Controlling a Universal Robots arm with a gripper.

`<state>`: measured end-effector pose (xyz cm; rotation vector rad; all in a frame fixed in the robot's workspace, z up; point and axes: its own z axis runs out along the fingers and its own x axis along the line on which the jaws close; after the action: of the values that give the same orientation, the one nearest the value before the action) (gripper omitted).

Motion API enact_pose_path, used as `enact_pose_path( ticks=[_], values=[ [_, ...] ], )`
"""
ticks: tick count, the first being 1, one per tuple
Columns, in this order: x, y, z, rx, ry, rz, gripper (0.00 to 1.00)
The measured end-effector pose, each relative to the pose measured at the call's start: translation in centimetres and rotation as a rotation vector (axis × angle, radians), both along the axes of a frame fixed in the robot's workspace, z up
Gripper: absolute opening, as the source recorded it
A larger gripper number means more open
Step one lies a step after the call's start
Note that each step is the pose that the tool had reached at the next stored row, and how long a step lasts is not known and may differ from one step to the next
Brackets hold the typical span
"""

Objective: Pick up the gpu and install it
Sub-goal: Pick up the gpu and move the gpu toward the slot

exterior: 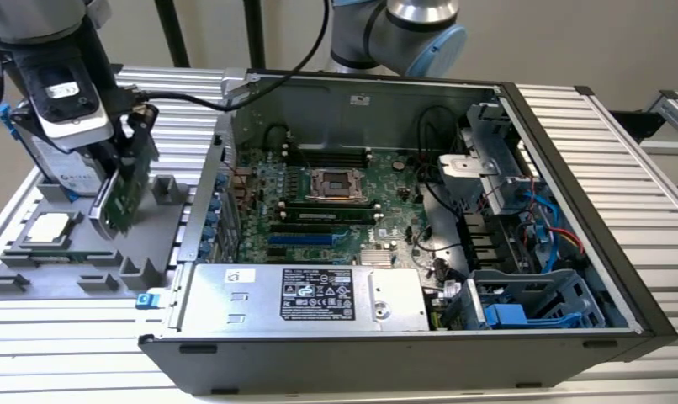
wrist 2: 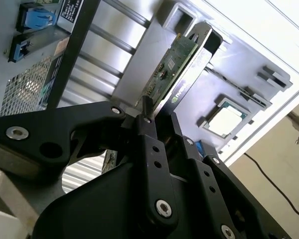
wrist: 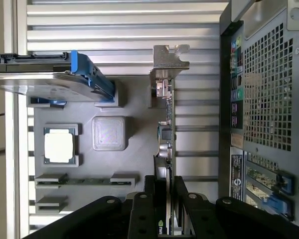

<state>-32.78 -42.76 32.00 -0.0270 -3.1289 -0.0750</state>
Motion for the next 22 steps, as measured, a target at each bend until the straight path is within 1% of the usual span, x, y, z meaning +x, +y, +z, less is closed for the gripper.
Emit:
enact_pose_path(
  ticks=[6,22],
  values=[
    [0.0,0.0,0.5,0.0,0.0,0.0,0.0],
    [0.0,0.0,1.36,0.0,-0.0001,0.0,0.0]
  ],
)
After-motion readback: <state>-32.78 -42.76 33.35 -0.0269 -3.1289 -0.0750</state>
